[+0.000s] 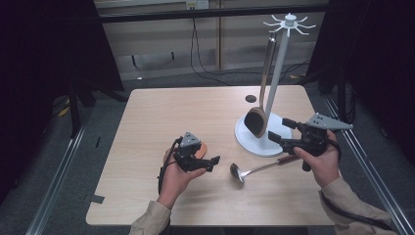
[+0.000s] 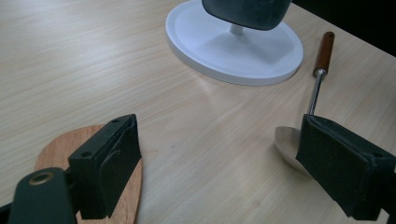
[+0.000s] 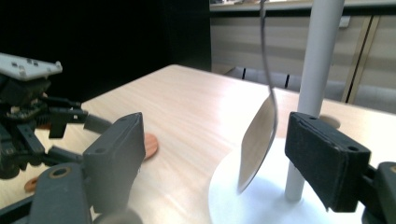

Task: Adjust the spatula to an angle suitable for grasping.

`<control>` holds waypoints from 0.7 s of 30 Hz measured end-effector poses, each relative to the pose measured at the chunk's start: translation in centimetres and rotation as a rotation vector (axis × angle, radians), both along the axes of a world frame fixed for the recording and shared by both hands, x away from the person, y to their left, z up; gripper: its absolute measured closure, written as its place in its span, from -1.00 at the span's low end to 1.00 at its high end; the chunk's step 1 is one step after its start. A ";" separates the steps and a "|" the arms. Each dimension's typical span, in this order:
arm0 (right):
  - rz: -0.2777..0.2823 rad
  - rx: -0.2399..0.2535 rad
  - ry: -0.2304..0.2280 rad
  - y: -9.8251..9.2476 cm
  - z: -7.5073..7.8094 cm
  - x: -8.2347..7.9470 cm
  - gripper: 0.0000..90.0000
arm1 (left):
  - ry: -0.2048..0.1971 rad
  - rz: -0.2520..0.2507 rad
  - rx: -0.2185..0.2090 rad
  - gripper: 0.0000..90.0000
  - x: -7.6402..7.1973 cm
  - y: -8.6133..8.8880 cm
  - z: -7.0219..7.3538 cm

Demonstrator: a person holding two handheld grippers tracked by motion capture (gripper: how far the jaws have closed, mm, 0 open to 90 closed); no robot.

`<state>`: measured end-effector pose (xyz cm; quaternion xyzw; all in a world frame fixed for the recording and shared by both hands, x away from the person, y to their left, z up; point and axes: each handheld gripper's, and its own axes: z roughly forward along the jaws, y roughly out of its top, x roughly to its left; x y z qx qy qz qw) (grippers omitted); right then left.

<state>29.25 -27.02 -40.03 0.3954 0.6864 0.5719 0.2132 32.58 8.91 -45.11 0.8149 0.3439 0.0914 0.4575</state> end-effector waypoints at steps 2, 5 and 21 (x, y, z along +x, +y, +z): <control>-0.003 0.004 0.007 0.0 -0.8 -0.3 -0.55 | 0.001 -0.008 0.001 -0.71 -0.1 -0.3 -0.1; 0.002 -0.004 0.027 -0.1 -1.9 -0.6 -0.55 | 0.003 -0.020 0.002 -0.71 -0.1 -0.6 -0.2; -0.035 -0.010 0.069 -1.1 -3.5 -2.2 -0.55 | 0.014 -0.137 -0.035 -0.36 0.0 -3.3 -0.2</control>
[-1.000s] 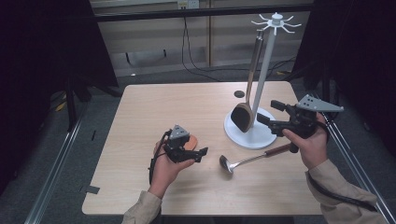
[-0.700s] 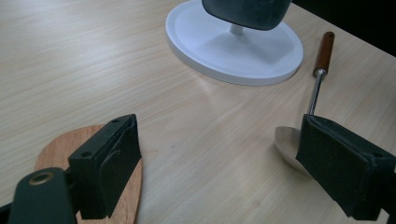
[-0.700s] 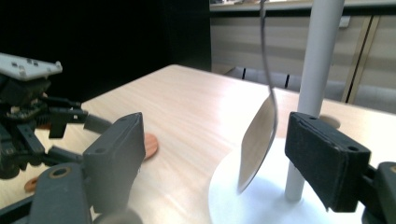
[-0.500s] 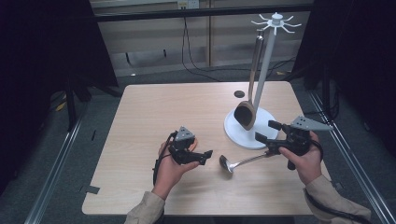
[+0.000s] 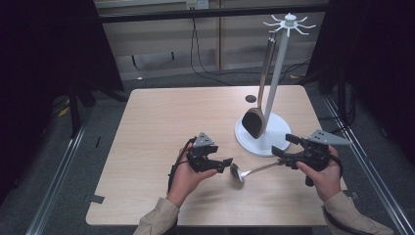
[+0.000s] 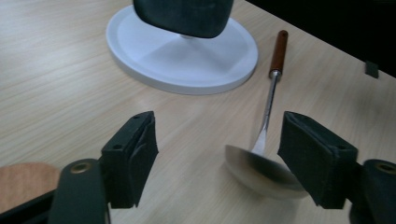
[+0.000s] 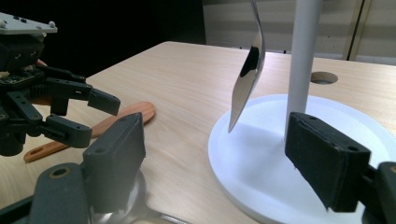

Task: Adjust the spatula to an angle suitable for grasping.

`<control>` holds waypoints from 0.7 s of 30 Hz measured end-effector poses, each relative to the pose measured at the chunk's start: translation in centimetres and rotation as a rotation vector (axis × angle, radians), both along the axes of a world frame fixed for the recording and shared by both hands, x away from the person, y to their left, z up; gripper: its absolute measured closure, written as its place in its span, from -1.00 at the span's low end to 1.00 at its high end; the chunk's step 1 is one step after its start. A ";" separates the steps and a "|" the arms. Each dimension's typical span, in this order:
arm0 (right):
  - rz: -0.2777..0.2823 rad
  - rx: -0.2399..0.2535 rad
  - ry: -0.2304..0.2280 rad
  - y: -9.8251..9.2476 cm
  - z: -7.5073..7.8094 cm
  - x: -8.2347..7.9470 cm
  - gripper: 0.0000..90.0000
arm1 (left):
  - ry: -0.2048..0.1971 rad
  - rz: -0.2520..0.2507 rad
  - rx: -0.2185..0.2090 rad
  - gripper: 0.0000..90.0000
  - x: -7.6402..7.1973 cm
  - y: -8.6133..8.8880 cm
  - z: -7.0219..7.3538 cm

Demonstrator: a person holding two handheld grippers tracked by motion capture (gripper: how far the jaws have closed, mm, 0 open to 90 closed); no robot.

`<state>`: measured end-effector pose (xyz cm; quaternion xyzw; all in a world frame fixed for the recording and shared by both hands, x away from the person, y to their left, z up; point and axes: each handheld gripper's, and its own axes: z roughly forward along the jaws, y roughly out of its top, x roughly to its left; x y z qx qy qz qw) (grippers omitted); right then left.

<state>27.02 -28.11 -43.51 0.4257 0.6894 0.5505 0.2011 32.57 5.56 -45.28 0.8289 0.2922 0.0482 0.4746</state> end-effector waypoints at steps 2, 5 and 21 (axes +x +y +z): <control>-0.004 0.005 0.008 -0.1 -0.1 -0.2 -0.55 | 0.008 -0.020 -0.009 -0.30 0.0 -0.6 -0.1; -0.011 0.000 0.010 -0.3 -0.2 -0.5 -0.55 | 0.011 -0.044 0.006 -0.17 0.1 -1.2 -0.2; -0.037 -0.011 0.012 -1.3 -0.4 -1.7 -0.55 | 0.067 -0.068 0.085 0.11 0.5 -3.1 -1.1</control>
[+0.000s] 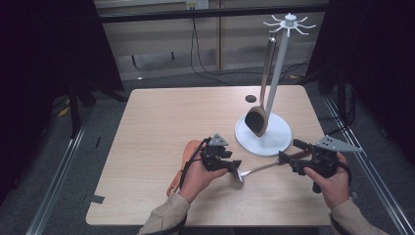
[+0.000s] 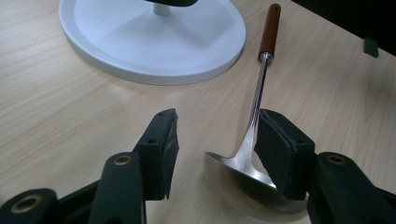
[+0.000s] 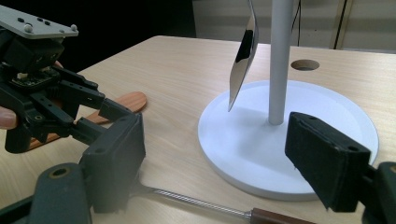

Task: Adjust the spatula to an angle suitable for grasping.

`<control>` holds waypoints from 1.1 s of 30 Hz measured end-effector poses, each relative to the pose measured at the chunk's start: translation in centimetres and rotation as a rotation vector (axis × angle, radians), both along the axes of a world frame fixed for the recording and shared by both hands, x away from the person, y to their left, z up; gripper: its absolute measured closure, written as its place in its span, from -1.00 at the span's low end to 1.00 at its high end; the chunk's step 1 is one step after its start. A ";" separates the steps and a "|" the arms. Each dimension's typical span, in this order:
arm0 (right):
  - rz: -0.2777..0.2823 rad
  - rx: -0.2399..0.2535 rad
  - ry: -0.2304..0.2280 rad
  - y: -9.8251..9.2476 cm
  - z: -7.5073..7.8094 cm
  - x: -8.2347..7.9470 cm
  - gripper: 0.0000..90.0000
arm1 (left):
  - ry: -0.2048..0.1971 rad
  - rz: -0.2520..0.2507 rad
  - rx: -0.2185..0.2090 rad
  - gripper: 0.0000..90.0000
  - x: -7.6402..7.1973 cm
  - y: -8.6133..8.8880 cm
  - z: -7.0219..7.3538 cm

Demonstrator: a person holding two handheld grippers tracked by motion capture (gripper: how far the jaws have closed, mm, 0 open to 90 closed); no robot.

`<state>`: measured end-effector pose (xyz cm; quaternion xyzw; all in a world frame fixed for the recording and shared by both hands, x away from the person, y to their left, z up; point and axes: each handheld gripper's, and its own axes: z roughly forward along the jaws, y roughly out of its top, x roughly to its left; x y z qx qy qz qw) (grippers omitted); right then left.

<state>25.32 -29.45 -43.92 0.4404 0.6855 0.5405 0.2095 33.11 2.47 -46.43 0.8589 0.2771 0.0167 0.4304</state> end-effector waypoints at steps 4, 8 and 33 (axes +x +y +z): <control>-0.008 0.002 0.003 -0.1 0.0 0.0 -0.55 | -0.001 -0.006 0.021 0.22 0.0 0.0 -0.2; -0.006 0.003 0.004 -0.2 0.0 0.0 -0.55 | 0.013 -0.009 0.019 0.32 0.0 0.0 -0.2; 0.039 0.005 0.009 0.6 0.0 0.9 -0.55 | 0.042 -0.009 0.108 0.71 -1.3 2.3 0.4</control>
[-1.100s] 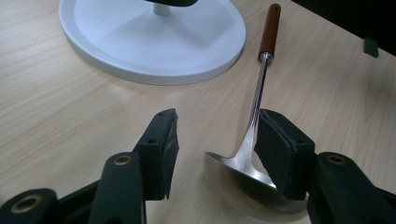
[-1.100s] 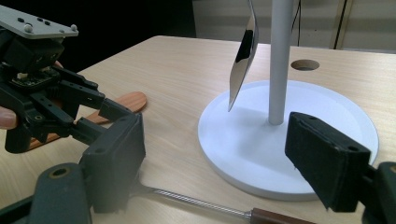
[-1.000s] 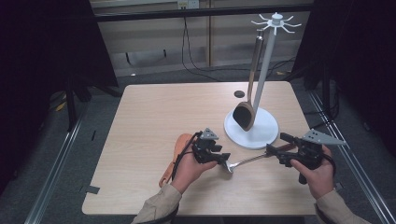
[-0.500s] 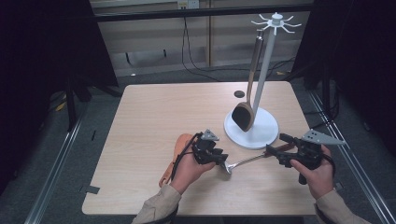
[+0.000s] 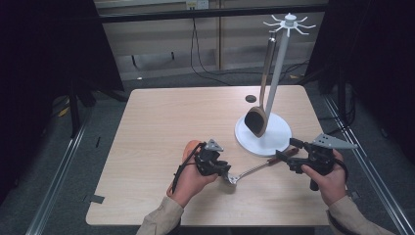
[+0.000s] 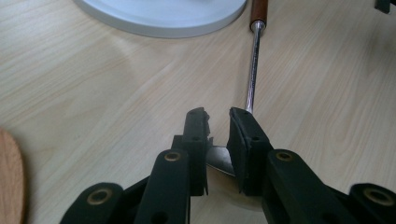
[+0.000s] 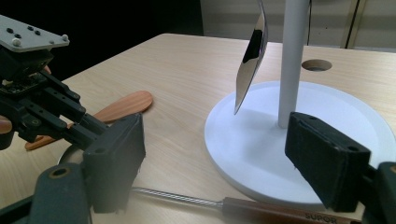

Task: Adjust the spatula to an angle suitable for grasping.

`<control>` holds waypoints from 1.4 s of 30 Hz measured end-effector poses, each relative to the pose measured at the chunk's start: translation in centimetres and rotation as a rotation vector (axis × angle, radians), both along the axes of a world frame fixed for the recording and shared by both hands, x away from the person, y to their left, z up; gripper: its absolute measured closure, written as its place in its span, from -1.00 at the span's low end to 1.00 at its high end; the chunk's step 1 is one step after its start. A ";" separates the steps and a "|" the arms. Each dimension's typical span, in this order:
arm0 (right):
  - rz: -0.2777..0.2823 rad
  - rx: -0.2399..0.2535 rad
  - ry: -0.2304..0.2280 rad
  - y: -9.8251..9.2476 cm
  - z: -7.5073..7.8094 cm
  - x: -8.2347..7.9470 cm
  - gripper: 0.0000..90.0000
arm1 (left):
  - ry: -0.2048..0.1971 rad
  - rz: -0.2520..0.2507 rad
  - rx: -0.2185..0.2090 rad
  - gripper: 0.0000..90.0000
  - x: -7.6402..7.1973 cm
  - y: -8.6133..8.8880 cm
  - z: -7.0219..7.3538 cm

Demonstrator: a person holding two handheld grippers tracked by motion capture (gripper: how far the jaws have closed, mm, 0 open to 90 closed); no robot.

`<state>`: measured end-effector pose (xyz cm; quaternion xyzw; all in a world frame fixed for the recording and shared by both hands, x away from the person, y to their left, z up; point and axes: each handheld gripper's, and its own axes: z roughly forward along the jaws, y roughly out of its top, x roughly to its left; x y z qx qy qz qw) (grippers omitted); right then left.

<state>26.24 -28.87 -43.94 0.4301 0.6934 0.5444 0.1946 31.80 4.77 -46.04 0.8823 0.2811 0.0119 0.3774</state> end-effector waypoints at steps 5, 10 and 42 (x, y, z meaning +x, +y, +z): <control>0.020 0.006 0.008 0.7 -0.1 0.6 -0.55 | 0.005 0.002 0.009 0.71 -0.3 1.1 0.1; 0.044 -0.001 0.008 1.4 -0.2 1.3 -0.55 | 0.005 0.012 0.022 0.72 -0.7 2.1 0.2; 0.105 0.021 0.005 3.3 -0.1 3.1 -0.55 | -0.002 0.062 0.054 0.59 -1.3 5.4 1.0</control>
